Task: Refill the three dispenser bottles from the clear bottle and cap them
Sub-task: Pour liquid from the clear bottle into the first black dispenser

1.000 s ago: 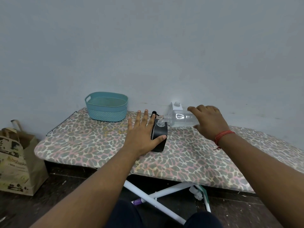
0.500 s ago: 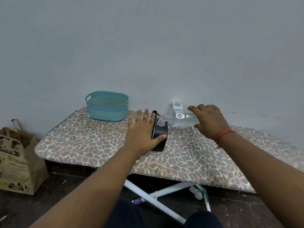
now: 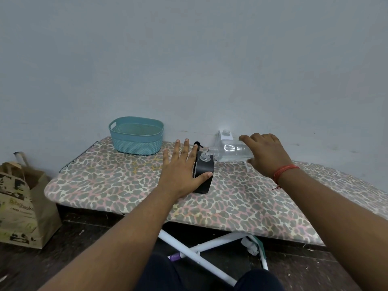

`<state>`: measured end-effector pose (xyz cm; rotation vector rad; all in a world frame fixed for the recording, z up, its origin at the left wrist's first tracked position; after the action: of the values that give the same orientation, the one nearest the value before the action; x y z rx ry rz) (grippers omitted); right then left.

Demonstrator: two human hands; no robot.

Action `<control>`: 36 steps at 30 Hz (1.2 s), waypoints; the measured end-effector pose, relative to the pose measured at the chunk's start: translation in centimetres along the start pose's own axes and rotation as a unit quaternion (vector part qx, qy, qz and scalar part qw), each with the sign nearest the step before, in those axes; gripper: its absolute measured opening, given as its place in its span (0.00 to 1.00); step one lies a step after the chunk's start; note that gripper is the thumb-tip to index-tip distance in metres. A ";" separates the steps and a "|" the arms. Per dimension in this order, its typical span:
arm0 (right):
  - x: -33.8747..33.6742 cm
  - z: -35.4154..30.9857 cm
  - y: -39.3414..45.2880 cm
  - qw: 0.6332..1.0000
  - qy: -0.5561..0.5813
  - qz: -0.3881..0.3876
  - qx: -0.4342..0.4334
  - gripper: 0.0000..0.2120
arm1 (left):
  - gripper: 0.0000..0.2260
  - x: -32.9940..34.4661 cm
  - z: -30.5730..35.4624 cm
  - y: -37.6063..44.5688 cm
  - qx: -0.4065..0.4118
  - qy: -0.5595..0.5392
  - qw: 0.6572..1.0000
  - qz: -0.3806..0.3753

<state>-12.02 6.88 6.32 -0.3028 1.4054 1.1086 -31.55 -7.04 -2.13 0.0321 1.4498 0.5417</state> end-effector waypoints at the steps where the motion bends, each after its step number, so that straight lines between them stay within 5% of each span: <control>1: 0.0 0.0 0.0 1.000 0.000 0.000 0.000 0.35 | 0.49 0.0 0.0 0.0 0.000 0.000 1.000 -0.001; 36: -0.2 0.1 0.3 1.000 -0.007 -0.004 -0.006 0.35 | 0.50 0.0 0.0 0.4 0.006 0.017 1.000 0.011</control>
<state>-12.11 7.04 6.65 -0.3082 1.3838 1.1118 -31.70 -6.68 -2.00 0.0489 1.4877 0.5538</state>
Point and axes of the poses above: each hand's wrist, its own y-axis towards the middle knuckle, its own x-axis out of the palm, z = x × y, the point moved 7 cm from there along y, towards the middle knuckle
